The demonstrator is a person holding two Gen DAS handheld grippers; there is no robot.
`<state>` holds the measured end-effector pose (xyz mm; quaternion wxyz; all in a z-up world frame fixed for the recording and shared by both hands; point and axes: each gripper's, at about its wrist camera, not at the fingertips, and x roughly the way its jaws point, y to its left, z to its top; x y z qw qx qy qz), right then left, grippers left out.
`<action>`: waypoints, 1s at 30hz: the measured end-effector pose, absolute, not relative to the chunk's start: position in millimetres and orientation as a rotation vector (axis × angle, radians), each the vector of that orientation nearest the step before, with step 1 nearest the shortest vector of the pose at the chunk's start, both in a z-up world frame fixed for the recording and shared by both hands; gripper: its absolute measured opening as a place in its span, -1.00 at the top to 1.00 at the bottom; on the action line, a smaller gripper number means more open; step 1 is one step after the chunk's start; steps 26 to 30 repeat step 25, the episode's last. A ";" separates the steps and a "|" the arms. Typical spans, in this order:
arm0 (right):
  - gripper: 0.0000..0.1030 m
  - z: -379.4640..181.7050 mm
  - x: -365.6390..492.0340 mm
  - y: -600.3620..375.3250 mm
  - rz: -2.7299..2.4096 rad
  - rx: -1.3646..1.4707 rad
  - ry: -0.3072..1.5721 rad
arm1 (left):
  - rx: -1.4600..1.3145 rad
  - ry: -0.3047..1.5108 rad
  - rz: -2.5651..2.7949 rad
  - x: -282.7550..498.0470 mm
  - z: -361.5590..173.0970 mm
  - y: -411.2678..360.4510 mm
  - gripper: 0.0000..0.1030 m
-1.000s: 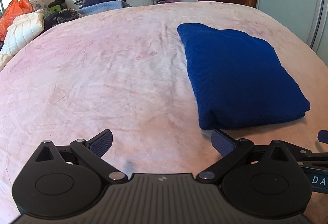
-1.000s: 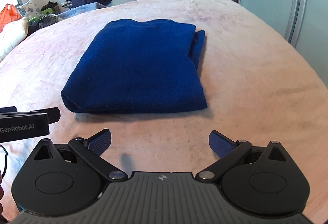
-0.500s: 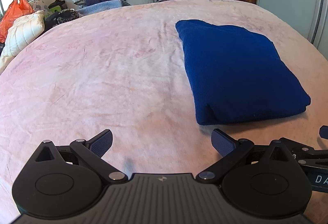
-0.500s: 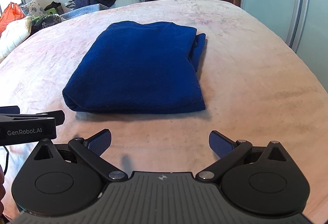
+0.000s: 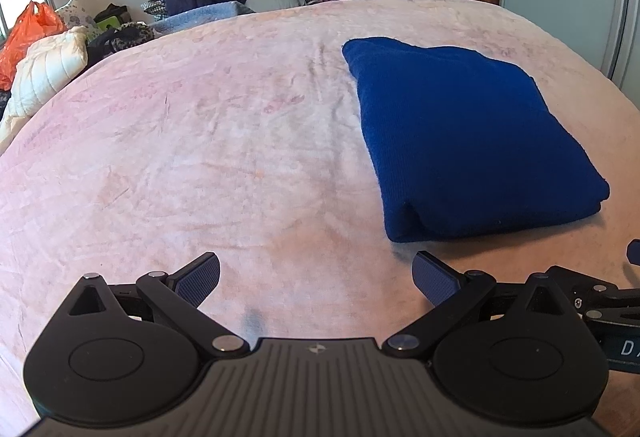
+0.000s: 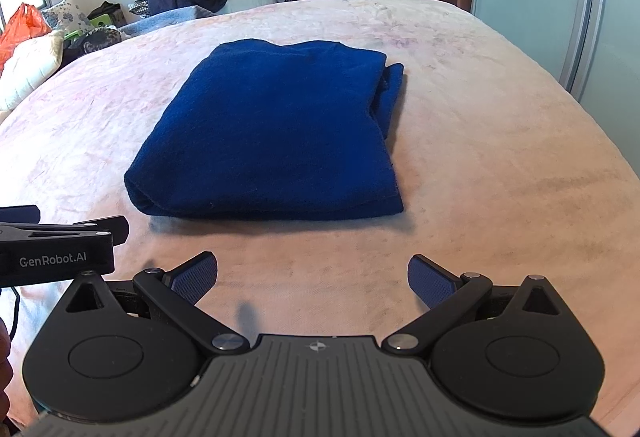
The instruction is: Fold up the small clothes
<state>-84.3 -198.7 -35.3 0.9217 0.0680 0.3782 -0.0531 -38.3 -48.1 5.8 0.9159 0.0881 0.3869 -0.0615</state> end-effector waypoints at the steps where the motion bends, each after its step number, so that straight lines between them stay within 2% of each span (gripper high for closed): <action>1: -0.98 -34.9 -84.6 -198.1 -0.110 0.138 0.774 | 0.180 0.796 -0.127 -38.4 6.0 -47.8 -1.00; 30: -0.99 -34.3 -83.9 -199.5 -0.110 0.123 0.770 | 0.155 0.788 -0.147 -35.5 5.0 -43.0 -1.00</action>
